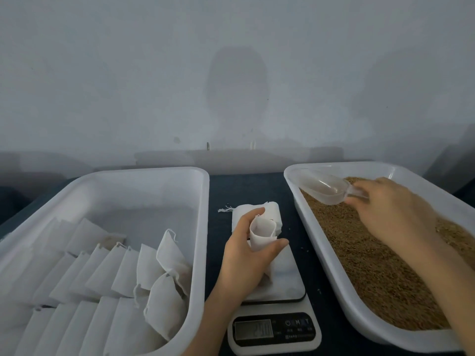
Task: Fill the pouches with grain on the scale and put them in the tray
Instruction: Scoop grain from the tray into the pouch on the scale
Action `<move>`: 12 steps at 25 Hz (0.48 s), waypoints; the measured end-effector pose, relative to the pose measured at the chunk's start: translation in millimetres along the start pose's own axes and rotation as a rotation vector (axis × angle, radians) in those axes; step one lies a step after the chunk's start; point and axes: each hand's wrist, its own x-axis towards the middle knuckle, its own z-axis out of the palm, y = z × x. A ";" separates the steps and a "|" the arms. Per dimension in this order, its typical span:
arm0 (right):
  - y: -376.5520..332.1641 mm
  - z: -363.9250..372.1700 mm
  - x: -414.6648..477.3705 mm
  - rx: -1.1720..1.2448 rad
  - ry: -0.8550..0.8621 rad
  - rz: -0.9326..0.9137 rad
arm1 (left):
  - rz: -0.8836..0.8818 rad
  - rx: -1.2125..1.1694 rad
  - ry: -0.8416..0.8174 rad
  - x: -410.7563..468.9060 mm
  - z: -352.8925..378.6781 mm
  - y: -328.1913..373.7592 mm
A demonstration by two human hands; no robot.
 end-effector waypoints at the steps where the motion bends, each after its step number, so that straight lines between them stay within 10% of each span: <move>1: 5.6 8.0 1.2 -0.010 -0.028 0.060 | -0.007 0.003 0.002 0.3 -0.1 -0.6; 12: 18.5 32.9 -4.5 -0.089 -0.331 0.162 | -0.057 0.015 -0.023 -5.2 -0.8 -1.4</move>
